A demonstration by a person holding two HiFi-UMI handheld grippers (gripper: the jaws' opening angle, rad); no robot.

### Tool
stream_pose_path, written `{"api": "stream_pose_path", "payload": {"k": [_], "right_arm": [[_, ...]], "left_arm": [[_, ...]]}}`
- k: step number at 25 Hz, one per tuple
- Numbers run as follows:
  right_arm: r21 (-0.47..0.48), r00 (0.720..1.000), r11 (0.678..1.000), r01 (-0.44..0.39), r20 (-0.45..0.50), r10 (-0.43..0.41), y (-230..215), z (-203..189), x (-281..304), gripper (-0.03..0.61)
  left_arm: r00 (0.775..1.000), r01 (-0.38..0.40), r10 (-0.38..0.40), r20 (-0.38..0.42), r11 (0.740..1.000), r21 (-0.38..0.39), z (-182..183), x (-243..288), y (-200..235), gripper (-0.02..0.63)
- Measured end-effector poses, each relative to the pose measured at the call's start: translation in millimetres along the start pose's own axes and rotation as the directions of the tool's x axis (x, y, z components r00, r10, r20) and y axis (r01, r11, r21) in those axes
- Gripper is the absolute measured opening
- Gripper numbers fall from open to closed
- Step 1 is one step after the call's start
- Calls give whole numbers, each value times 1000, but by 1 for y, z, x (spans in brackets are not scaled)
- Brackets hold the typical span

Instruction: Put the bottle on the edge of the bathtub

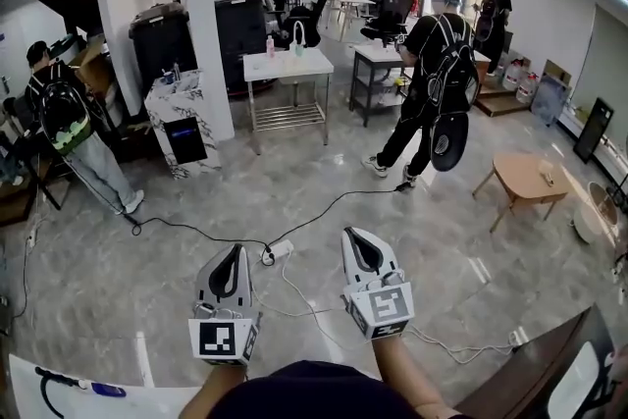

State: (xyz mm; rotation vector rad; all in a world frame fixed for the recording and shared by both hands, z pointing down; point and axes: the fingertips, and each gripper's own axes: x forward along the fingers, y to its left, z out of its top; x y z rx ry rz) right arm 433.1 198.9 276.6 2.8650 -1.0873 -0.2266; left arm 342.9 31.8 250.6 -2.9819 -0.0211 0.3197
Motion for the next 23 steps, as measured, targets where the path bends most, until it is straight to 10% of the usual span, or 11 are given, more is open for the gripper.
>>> {"api": "stream_pose_path", "payload": {"k": [23], "right_arm": [[57, 981, 981, -183, 77, 179, 17, -5, 30, 1]], "left_arm": [[999, -7, 8, 47, 1000, -22, -9, 2, -24, 12]]}}
